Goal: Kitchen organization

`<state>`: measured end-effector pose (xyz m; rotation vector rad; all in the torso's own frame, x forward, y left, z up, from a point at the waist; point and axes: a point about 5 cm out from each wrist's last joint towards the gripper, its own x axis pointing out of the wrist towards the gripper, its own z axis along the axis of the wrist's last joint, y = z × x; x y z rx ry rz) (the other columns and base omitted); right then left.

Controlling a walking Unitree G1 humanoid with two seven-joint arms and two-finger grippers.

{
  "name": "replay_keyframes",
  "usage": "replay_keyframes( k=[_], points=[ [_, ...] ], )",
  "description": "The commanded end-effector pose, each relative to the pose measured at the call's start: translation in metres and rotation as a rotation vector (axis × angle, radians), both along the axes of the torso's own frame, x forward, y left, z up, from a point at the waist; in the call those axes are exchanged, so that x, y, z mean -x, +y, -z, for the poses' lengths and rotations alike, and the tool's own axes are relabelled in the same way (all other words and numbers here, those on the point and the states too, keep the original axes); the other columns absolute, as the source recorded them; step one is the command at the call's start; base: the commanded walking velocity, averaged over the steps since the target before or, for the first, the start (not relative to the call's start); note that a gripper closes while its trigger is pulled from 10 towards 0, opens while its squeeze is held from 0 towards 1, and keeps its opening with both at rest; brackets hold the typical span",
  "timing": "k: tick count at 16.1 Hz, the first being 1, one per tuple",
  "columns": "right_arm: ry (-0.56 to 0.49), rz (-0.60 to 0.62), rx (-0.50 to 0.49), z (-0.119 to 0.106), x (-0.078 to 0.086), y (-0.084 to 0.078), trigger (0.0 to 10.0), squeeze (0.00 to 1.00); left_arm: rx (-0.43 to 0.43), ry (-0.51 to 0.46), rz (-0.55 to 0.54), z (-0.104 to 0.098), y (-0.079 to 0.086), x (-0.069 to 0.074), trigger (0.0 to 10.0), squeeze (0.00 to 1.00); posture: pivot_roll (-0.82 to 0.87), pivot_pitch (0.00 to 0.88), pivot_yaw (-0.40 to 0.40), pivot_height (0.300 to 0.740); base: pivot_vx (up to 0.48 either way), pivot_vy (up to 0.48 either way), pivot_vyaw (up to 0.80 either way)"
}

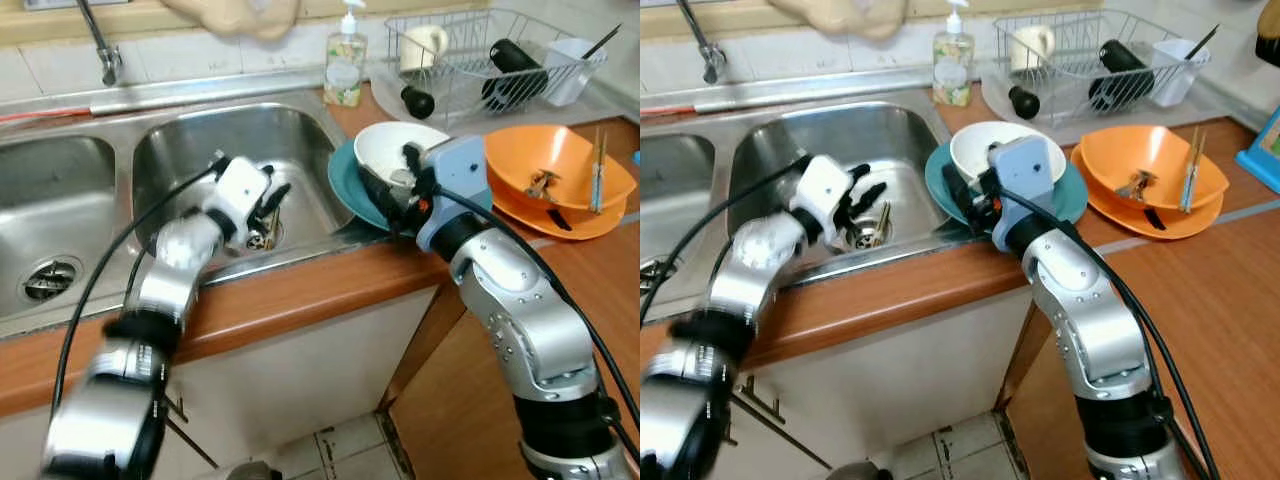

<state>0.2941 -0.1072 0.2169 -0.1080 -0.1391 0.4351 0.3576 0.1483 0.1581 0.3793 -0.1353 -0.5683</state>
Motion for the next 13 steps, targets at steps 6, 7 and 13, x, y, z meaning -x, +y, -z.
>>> replay_keyframes(
  k=[6, 7, 13],
  points=[
    [0.045, 0.182, -0.011, 0.02, -0.008, -0.012, 10.0, 0.0, 0.259, 0.014, 0.102, -0.015, -0.01, 0.047, 10.0, 0.0, 0.0, 0.0, 0.014, 0.74, 0.0, 0.0, 0.0],
    [0.062, 0.201, -0.023, 0.024, -0.009, -0.013, 5.1, 0.0, 0.273, 0.037, 0.123, -0.013, -0.012, 0.055, 10.0, 0.0, 0.0, 0.0, 0.015, 0.74, 0.0, 0.0, 0.0],
    [0.126, 0.262, -0.111, 0.034, -0.011, -0.022, 0.0, 0.0, 0.299, 0.086, 0.125, -0.015, -0.015, 0.073, 10.0, 0.0, 0.0, 0.0, 0.015, 0.74, 0.0, 0.0, 0.0]
  ],
)
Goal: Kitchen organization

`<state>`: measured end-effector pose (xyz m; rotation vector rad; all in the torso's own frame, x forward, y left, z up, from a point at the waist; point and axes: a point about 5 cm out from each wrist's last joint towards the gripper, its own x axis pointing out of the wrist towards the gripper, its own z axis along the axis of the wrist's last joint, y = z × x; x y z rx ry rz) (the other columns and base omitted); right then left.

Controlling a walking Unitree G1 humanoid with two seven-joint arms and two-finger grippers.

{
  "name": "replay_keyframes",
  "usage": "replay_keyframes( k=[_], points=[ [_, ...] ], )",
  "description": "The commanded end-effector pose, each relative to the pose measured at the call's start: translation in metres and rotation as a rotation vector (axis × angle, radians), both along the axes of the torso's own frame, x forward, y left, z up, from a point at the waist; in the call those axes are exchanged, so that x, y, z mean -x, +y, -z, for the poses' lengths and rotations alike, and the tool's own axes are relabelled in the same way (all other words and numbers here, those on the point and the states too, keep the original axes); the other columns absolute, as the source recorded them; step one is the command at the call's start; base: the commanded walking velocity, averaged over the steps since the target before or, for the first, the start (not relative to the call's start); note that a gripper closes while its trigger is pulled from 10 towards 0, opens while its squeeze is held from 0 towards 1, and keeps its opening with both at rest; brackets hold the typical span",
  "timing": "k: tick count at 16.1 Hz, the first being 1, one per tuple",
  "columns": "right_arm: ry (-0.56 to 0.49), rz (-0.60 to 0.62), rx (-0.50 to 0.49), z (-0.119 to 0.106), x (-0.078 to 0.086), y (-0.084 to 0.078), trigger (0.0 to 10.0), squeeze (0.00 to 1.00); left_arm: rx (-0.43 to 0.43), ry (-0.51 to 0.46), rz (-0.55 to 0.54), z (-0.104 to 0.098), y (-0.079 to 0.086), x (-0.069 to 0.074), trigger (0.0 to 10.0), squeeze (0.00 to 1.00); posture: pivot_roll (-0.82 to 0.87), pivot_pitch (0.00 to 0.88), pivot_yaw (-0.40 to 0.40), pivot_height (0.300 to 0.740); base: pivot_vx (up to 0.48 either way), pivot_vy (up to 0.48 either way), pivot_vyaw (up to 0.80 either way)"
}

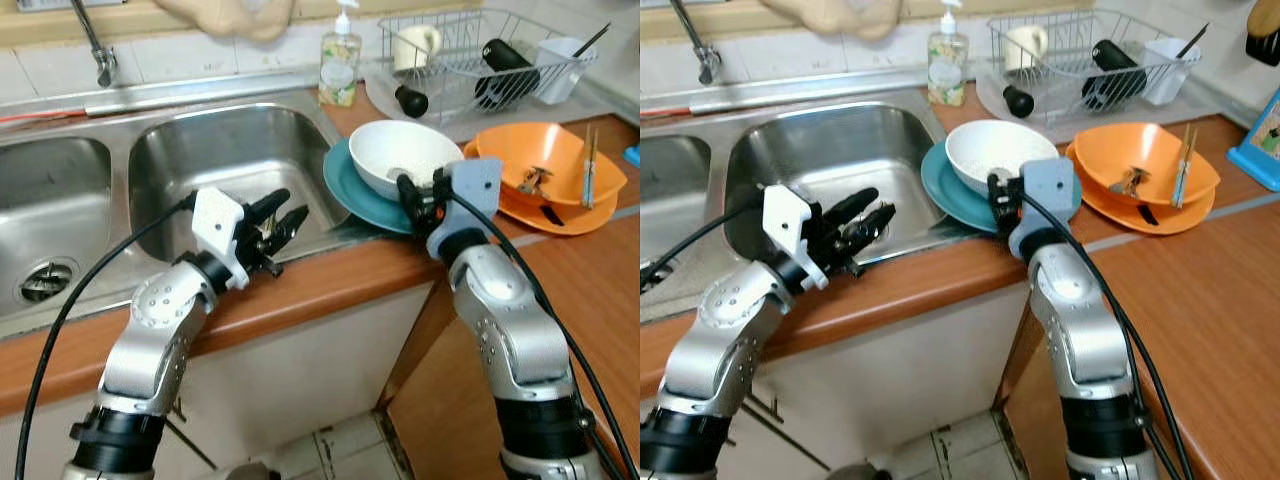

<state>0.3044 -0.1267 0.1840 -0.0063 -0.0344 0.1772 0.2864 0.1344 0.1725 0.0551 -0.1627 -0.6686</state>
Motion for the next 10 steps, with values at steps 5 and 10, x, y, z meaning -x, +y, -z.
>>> replay_keyframes(
  k=[5, 10],
  points=[
    [0.048, 0.016, -0.119, 0.0058, -0.0003, -0.0075, 0.0, 0.0, -0.006, 0.017, 0.008, -0.003, -0.0032, 0.0037, 10.0, 0.0, 0.0, 0.0, 0.019, 0.74, 0.0, 0.0, 0.0],
    [0.042, 0.006, -0.14, 0.0042, -0.0011, -0.0098, 0.0, 0.0, -0.008, 0.02, 0.018, -0.0038, -0.0066, 0.0041, 10.0, 0.0, 0.0, 0.0, 0.021, 0.74, 0.0, 0.0, 0.0]
  ],
)
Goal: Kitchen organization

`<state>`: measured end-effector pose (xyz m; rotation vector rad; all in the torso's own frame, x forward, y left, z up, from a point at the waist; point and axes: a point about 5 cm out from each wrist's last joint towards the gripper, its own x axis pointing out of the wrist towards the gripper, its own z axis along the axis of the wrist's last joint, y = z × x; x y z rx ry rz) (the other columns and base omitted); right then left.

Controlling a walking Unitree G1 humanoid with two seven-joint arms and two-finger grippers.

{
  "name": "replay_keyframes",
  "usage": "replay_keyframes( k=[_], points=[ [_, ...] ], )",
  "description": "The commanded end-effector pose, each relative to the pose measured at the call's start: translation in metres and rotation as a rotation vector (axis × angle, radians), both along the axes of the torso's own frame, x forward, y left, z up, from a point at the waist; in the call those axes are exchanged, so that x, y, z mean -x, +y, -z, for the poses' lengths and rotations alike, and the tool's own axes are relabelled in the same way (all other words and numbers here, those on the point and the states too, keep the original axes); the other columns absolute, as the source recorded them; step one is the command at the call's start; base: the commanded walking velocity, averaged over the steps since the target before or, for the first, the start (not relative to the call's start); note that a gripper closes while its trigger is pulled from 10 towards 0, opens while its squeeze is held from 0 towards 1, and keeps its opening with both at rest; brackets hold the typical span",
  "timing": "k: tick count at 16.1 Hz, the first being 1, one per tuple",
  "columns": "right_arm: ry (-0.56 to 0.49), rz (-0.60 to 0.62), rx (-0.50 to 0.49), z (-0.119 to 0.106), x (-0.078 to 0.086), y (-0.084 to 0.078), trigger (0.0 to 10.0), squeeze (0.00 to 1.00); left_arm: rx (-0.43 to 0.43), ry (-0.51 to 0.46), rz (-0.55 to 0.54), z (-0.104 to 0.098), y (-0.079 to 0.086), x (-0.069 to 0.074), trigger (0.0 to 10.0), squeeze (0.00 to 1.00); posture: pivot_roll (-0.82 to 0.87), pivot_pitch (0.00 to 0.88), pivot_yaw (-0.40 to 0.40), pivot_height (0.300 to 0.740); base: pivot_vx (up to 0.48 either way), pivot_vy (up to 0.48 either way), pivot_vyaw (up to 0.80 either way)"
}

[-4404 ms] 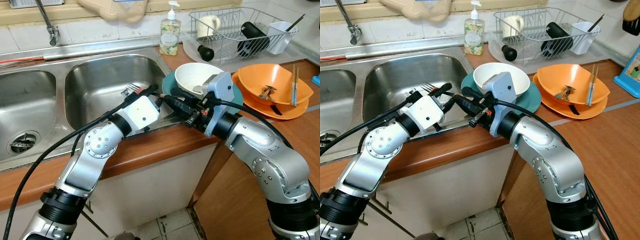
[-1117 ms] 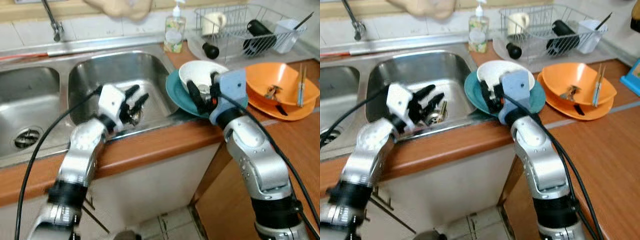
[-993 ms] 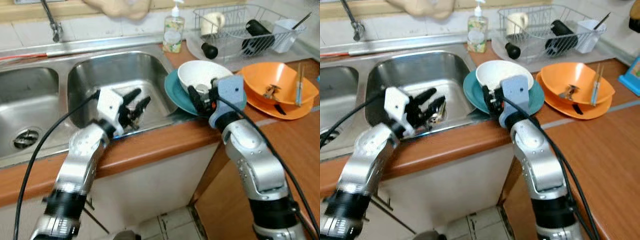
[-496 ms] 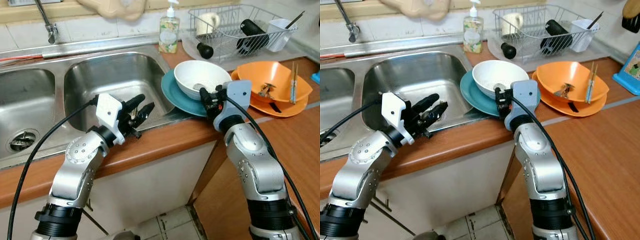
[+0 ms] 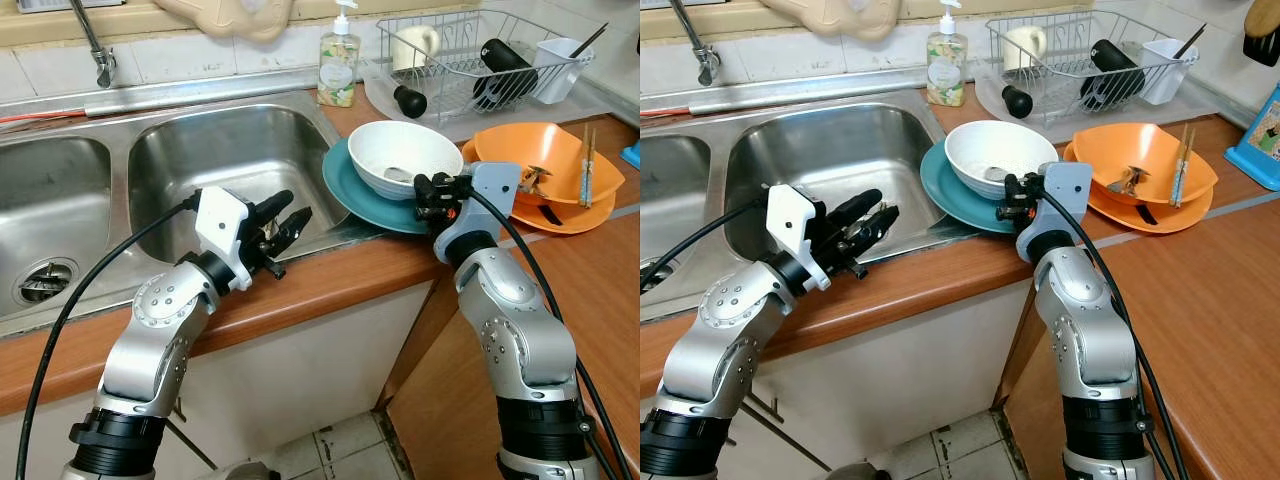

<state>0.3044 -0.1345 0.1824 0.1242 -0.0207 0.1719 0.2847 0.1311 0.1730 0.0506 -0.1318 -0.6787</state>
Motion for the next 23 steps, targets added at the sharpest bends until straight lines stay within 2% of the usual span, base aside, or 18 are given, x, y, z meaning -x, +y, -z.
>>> replay_keyframes(
  k=[1, 8, 10, 11, 12, 14, 17, 23],
  points=[
    [0.015, -0.001, -0.012, 0.002, -0.001, -0.002, 0.0, 0.0, -0.002, -0.01, 0.011, -0.003, -0.004, 0.002, 10.0, 0.0, 0.0, 0.0, 0.02, 0.74, 0.0, 0.0, 0.0],
    [-0.038, -0.025, -0.011, -0.008, -0.003, -0.006, 0.0, 0.0, -0.055, -0.046, 0.002, -0.006, -0.005, 0.0, 10.0, 0.0, 0.0, 0.0, 0.02, 0.74, 0.0, 0.0, 0.0],
    [-0.077, -0.035, -0.031, -0.017, -0.005, -0.012, 0.0, 0.0, -0.17, -0.12, -0.021, -0.009, -0.005, -0.004, 10.0, 0.0, 0.0, 0.0, 0.02, 0.74, 0.0, 0.0, 0.0],
    [-0.102, -0.067, -0.036, -0.022, -0.005, -0.014, 0.0, 0.0, -0.255, -0.179, -0.028, -0.013, -0.005, -0.006, 10.0, 0.0, 0.0, 0.0, 0.019, 0.74, 0.0, 0.0, 0.0],
    [-0.115, -0.089, -0.041, -0.025, -0.004, -0.014, 0.0, 0.0, -0.295, -0.209, -0.025, -0.015, -0.006, -0.007, 10.0, 0.0, 0.0, 0.0, 0.018, 0.74, 0.0, 0.0, 0.0],
    [-0.167, -0.195, -0.058, -0.037, 0.001, -0.008, 0.0, 0.0, -0.436, -0.308, -0.029, -0.022, -0.009, -0.012, 10.0, 0.0, 0.0, 0.0, 0.021, 0.74, 0.0, 0.0, 0.0],
    [-0.191, -0.327, -0.06, -0.042, 0.009, 0.006, 0.0, 0.0, -0.526, -0.41, -0.046, -0.031, -0.012, -0.018, 10.0, 0.0, -0.01, 0.0, 0.021, 0.74, 0.0, 0.0, 0.0],
    [-0.175, -0.486, -0.035, -0.04, 0.02, 0.031, 0.0, 0.0, -0.61, -0.509, -0.048, -0.036, -0.02, -0.024, 10.0, 0.0, -0.01, 0.0, 0.023, 0.74, 0.0, 0.0, 0.0]
  ],
)
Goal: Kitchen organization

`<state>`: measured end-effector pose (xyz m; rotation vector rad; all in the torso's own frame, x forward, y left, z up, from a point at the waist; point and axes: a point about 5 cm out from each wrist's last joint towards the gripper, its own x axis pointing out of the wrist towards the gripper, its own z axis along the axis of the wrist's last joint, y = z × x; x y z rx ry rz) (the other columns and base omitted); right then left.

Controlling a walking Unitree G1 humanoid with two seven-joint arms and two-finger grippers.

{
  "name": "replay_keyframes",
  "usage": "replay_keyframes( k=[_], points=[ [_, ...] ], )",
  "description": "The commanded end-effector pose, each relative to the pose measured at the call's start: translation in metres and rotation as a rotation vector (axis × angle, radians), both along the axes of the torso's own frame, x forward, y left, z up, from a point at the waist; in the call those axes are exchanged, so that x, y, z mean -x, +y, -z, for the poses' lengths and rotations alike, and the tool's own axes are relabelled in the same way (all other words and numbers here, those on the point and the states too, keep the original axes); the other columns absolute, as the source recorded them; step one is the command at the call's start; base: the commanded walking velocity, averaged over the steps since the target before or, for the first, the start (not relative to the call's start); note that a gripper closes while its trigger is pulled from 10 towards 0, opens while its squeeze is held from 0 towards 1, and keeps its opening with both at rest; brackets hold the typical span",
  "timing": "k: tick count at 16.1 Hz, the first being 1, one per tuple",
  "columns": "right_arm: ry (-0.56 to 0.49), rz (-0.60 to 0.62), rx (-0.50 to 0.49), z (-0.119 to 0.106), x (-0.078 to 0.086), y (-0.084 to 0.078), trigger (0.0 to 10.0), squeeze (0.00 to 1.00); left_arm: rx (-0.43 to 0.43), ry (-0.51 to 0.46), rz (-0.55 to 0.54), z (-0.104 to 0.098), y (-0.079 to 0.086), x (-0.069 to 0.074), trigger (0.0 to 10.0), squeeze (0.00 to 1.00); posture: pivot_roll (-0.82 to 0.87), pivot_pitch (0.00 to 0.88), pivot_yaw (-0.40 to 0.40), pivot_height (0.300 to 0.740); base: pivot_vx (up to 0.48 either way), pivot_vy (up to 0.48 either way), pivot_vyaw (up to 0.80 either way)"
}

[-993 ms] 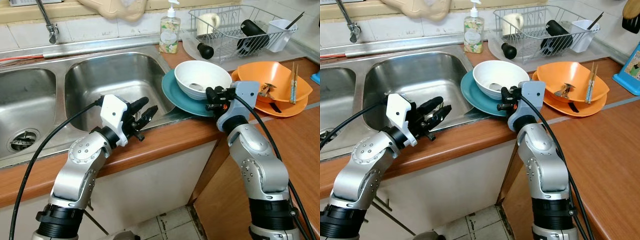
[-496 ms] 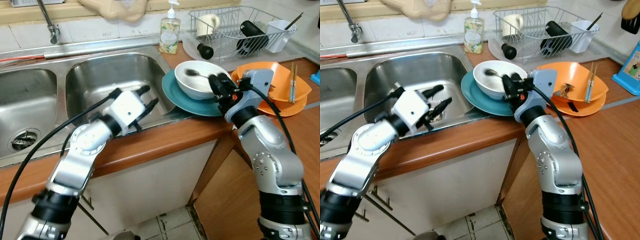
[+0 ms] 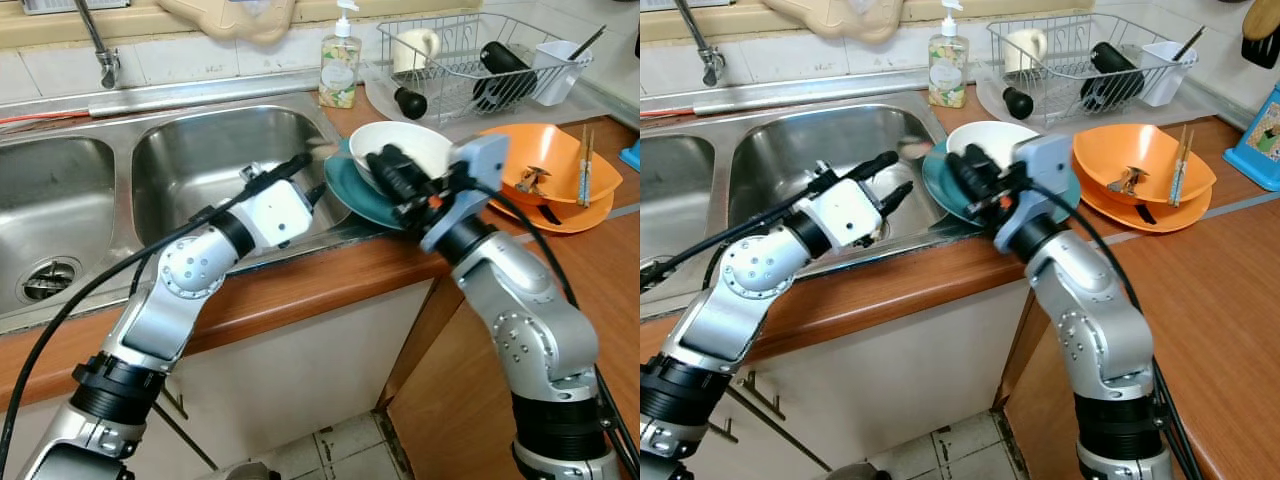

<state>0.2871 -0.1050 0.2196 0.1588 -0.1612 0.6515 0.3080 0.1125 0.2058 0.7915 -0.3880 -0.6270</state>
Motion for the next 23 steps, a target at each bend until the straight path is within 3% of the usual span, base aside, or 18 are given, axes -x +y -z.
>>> replay_keyframes(
  k=[1, 3, 4, 5, 6, 7, 16, 17, 18, 19, 20, 21, 22, 23],
  points=[
    [-0.008, -0.048, 0.013, -0.002, 0.006, 0.008, 0.0, 0.0, -0.043, -0.031, 0.006, -0.002, -0.002, -0.002, 10.0, 0.0, -0.01, 0.0, 0.024, 0.74, 0.0, 0.0, 0.0],
    [-0.006, -0.065, 0.013, -0.002, 0.007, 0.012, 0.0, 0.0, -0.059, -0.036, 0.006, -0.001, -0.003, -0.004, 10.0, 0.0, -0.01, 0.0, 0.024, 0.74, 0.0, 0.0, 0.0],
    [-0.005, -0.091, 0.018, -0.002, 0.009, 0.016, 0.0, 0.0, -0.061, -0.057, -0.019, -0.003, -0.002, -0.006, 3.5, 0.0, -0.01, 0.0, 0.024, 0.74, 0.0, 0.0, 0.0],
    [-0.002, -0.114, 0.02, -0.001, 0.011, 0.02, 0.0, 0.0, -0.069, -0.066, -0.032, -0.003, -0.001, -0.008, 1.6, 0.0, -0.01, 0.0, 0.024, 0.74, 0.0, 0.0, 0.0],
    [-0.001, -0.122, 0.02, -0.001, 0.012, 0.022, 0.0, 0.0, -0.074, -0.064, -0.032, -0.002, -0.001, -0.009, 1.4, 0.0, -0.01, 0.0, 0.025, 0.74, 0.0, 0.0, 0.0],
    [0.002, -0.153, 0.014, -0.001, 0.016, 0.029, 0.0, 0.0, -0.089, -0.067, -0.048, 0.0, 0.001, -0.01, 0.3, 0.0, -0.01, 0.0, 0.025, 0.74, 0.0, 0.0, 0.0],
    [0.015, -0.157, 0.021, 0.003, 0.018, 0.035, 0.0, 0.0, -0.12, -0.087, -0.067, 0.003, 0.006, -0.011, 0.0, 0.0, 0.0, 0.0, 0.028, 0.74, 0.0, 0.0, 0.0],
    [0.015, -0.152, 0.025, 0.003, 0.018, 0.035, 1.0, 0.0, -0.128, -0.084, -0.062, 0.004, 0.006, -0.011, 0.0, 0.0, 0.0, 0.0, 0.028, 0.74, 0.0, 0.0, 0.0],
    [0.013, -0.147, 0.031, 0.003, 0.017, 0.035, 3.8, 0.0, -0.135, -0.081, -0.058, 0.004, 0.006, -0.011, 0.0, 0.0, -0.01, 0.0, 0.028, 0.74, 0.0, 0.0, 0.0],
    [0.013, -0.141, 0.036, 0.003, 0.017, 0.035, 10.0, 0.0, -0.138, -0.079, -0.056, 0.005, 0.006, -0.011, 0.0, 0.0, -0.01, 0.0, 0.028, 0.74, 0.0, 0.0, 0.0],
    [0.013, -0.136, 0.039, 0.003, 0.016, 0.035, 10.0, 0.0, -0.139, -0.078, -0.056, 0.005, 0.006, -0.011, 0.0, 0.0, -0.01, 0.0, 0.028, 0.74, 0.0, 0.0, 0.0],
    [0.026, -0.125, 0.036, 0.005, 0.015, 0.034, 10.0, 0.15, -0.148, -0.074, -0.062, 0.007, 0.007, -0.012, 0.0, 0.0, -0.01, 0.0, 0.028, 0.74, 0.0, 0.0, 0.0],
    [0.04, -0.118, 0.036, 0.006, 0.014, 0.033, 10.0, 1.0, -0.163, -0.063, -0.087, 0.009, 0.01, -0.016, 0.0, 0.0, -0.01, 0.0, 0.03, 0.74, 0.0, 0.0, 0.0],
    [0.041, -0.104, 0.051, 0.007, 0.013, 0.031, 10.0, 1.0, -0.17, -0.057, -0.098, 0.009, 0.012, -0.018, 0.0, 0.0, -0.01, 0.0, 0.03, 0.74, 0.0, 0.0, 0.0]
  ],
)
